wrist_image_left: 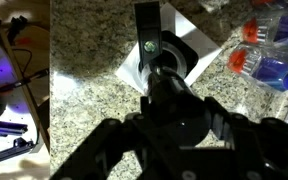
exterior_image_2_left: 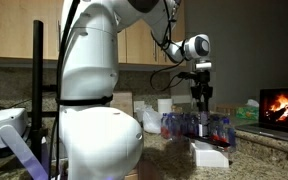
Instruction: Take the bottle and the black object and put them on the counter, then stack the clear tape, the black object and the bottle on the box
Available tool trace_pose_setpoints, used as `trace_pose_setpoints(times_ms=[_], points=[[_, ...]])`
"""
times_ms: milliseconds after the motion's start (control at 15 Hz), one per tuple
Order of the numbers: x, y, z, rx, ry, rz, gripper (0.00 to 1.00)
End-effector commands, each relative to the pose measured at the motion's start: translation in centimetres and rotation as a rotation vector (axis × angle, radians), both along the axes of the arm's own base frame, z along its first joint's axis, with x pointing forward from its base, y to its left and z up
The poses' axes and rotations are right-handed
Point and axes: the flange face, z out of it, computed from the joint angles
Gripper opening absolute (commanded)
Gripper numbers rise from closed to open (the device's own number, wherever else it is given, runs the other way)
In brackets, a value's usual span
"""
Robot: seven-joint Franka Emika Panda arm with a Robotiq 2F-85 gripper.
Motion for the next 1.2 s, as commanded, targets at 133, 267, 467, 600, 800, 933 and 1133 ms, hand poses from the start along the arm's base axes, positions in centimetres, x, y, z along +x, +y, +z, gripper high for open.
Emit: trace_pose_setpoints(times_ms=[133, 267, 467, 600, 800, 933, 1133], points=[[-0.2, 0.0, 0.8, 0.027, 0.01, -0.011, 0.31], [-0.3, 0.1, 1.0, 0.024, 0.01, -0.013, 0.31], [-0.4, 0.0, 1.1, 0.025, 0.01, -0.015, 0.31], [-0.4, 0.0, 1.2, 0.024, 0.009, -0.016, 0.31], [-0.5, 0.0, 1.4, 0.025, 0.005, -0.016, 0.31], [-0.7, 0.1, 1.7, 0.027, -0.004, -0.014, 0.31], [-0.9, 0.2, 2.2, 0.031, -0.007, -0.012, 0.31]])
